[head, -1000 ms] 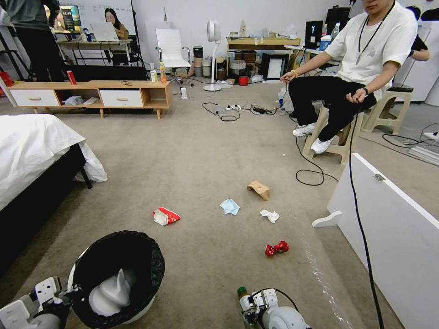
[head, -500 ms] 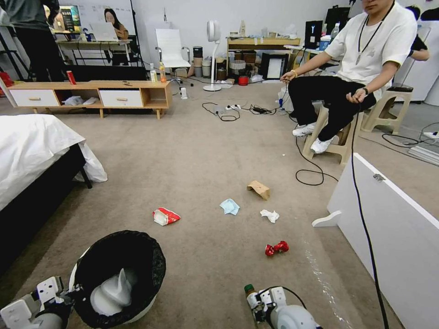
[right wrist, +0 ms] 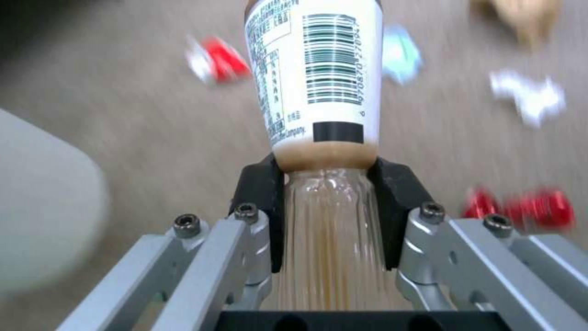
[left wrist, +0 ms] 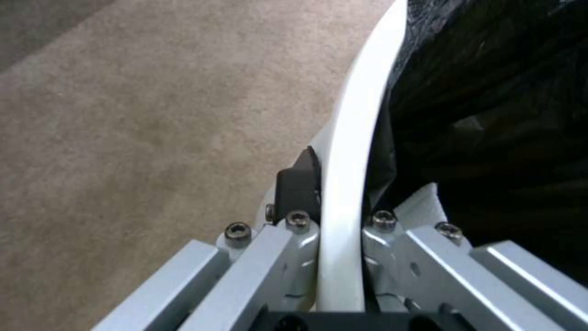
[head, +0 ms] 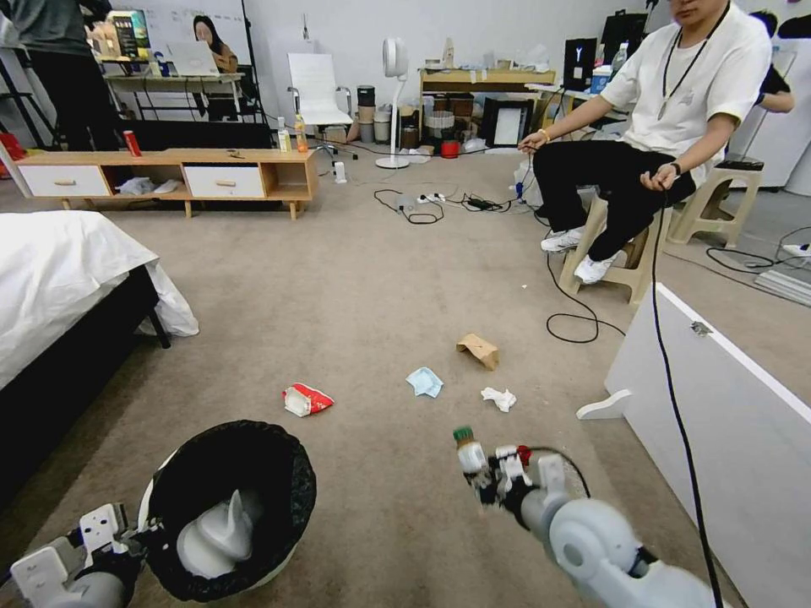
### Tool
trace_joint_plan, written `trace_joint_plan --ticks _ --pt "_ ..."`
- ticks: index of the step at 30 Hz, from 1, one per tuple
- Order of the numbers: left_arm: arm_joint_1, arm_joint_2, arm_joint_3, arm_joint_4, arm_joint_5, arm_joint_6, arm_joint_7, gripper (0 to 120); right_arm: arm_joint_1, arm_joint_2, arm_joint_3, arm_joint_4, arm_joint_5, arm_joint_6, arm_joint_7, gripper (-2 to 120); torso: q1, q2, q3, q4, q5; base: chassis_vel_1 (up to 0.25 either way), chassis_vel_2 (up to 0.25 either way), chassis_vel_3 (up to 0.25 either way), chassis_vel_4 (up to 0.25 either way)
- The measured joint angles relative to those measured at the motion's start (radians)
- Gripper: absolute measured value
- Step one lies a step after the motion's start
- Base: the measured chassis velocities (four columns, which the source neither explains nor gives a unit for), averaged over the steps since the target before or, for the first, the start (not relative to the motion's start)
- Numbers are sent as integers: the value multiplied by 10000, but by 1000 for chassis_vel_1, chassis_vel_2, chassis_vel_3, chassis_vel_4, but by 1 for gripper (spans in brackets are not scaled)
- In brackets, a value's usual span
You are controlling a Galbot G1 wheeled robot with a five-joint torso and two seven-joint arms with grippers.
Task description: Pick up the trash bin and place the garbage on the floor into it.
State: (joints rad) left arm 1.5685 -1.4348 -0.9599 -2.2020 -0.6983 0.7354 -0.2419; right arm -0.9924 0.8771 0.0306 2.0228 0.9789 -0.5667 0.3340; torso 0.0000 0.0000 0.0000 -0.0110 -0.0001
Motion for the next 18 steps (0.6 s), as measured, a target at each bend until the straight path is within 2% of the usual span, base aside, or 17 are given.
trace_joint_plan --ticks 7,10,18 --pt "29 28 213 -86 10 0 -12 2 593 -135 -15 848 408 902 -724 26 0 0 0 1 0 0 0 0 0" --pt "16 -69 339 -126 146 0 -18 2 1384 -66 -619 1135 768 1780 -1482 26 0 -1 0 1 0 0 0 0 0" --pt "23 -167 405 -196 271 0 -17 2 3038 240 -2085 1234 1703 2378 -1849 26 1 -1 0 2 0 0 0 0 0"
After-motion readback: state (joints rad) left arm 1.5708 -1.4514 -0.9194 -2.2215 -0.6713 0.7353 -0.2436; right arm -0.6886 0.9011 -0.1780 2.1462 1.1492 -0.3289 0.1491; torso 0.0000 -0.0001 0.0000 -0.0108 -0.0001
